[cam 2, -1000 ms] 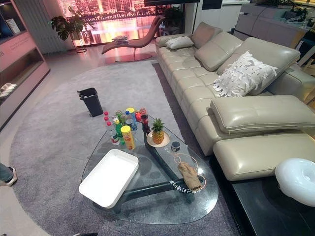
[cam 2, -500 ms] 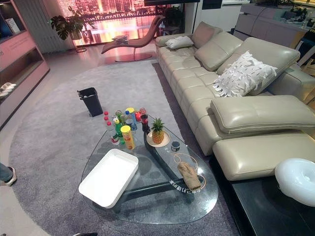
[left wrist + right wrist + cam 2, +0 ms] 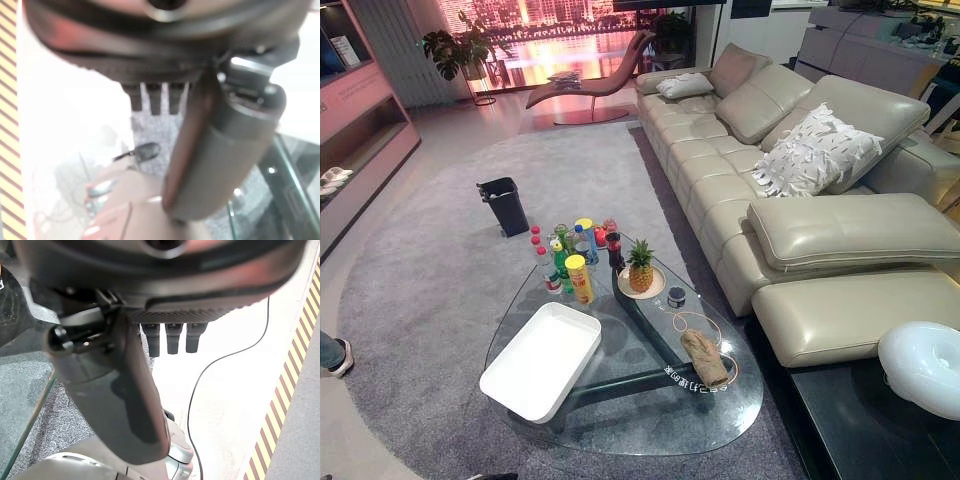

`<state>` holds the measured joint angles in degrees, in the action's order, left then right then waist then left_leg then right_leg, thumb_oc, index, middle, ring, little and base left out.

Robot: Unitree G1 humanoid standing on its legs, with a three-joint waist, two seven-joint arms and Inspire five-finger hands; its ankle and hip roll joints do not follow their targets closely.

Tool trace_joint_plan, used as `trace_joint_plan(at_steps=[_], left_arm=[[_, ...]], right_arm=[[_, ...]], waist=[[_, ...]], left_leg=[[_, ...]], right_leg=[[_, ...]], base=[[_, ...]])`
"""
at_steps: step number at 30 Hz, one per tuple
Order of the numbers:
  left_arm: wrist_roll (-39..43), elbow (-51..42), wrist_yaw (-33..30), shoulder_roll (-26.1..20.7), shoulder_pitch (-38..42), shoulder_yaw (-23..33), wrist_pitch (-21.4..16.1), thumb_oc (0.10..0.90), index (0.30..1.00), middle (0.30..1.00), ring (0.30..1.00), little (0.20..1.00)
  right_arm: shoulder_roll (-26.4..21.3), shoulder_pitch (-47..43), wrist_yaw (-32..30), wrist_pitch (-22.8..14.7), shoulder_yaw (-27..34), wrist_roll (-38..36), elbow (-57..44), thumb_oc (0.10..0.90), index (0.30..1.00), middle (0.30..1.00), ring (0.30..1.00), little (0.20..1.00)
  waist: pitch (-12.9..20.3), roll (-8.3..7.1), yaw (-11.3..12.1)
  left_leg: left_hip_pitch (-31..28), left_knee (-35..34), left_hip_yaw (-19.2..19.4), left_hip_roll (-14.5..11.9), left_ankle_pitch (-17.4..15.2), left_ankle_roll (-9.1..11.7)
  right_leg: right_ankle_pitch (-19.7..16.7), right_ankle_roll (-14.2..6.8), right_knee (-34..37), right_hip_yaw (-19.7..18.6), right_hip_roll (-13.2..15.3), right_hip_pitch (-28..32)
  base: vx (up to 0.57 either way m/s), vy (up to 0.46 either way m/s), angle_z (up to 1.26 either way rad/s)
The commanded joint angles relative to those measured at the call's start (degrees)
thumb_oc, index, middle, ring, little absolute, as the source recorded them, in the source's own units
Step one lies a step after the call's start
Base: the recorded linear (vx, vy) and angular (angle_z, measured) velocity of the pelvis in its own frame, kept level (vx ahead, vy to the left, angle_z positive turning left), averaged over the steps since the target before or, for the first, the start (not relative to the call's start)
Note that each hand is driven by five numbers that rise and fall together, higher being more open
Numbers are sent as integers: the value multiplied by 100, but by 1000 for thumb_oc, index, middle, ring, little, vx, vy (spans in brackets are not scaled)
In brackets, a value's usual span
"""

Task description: Wipe the table with a cloth and put it in the basket.

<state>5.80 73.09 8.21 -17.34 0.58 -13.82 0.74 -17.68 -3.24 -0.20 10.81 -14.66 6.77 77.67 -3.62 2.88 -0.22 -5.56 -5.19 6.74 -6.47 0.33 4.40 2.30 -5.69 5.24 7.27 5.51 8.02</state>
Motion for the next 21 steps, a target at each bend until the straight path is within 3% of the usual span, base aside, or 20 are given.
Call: trace_joint_plan(at_steps=[1, 11, 15, 17, 18, 21], left_arm=[[-41, 246, 13, 80, 417, -91, -4, 800, 900, 900, 900, 900], [224, 129, -187, -119, 339, -1, 73, 800, 900, 900, 900, 900], [769, 52, -346, -194, 672, 77, 55, 800, 900, 900, 900, 900], [881, 23, -377, -203, 715, 100, 29, 800, 900, 900, 900, 900], [1178, -62, -431, -236, 877, 135, -57, 800, 900, 900, 900, 900], [1436, -141, -508, -251, 1068, 194, -121, 800, 900, 900, 900, 900]], right_arm=[[-83, -480, -42, 96, -94, 46, 385, 800, 900, 900, 900, 900], [-295, -466, -137, 93, -128, 245, 294, 800, 900, 900, 900, 900], [-454, -870, -364, 146, -167, 40, 190, 800, 900, 900, 900, 900], [-476, -913, -419, 133, -164, 4, 153, 800, 900, 900, 900, 900], [-555, -1060, -533, 25, -194, -108, 47, 800, 900, 900, 900, 900], [-611, -1235, -600, -42, -243, -169, -70, 800, 900, 900, 900, 900]], waist=[[-348, -219, 16], [-655, -164, 47], [-1094, -44, 68], [-1171, -28, 67], [-1407, -6, 59], [-1632, -18, 84]], left_leg=[[-190, 19, -99, 71, -170, -20], [280, 19, -155, 92, 13, 8], [855, 19, -296, 209, 122, -45], [955, 19, -331, 237, 143, -54], [1216, 19, -384, 249, 220, -53], [1429, 19, -429, 283, 304, -56]], right_leg=[[-294, -153, -24, -41, 178, -114], [-428, -166, -24, -14, 190, -552], [-551, -120, -24, -35, 199, -1146], [-584, -117, -24, -61, 190, -1262], [-661, -91, -24, -112, 163, -1538], [-724, -62, -24, -158, 128, -1775]], base=[[0, 0, 0], [-18, -4, 0], [-180, 29, -3], [-120, 6, 2], [-145, -8, 5], [-132, -28, 1]])
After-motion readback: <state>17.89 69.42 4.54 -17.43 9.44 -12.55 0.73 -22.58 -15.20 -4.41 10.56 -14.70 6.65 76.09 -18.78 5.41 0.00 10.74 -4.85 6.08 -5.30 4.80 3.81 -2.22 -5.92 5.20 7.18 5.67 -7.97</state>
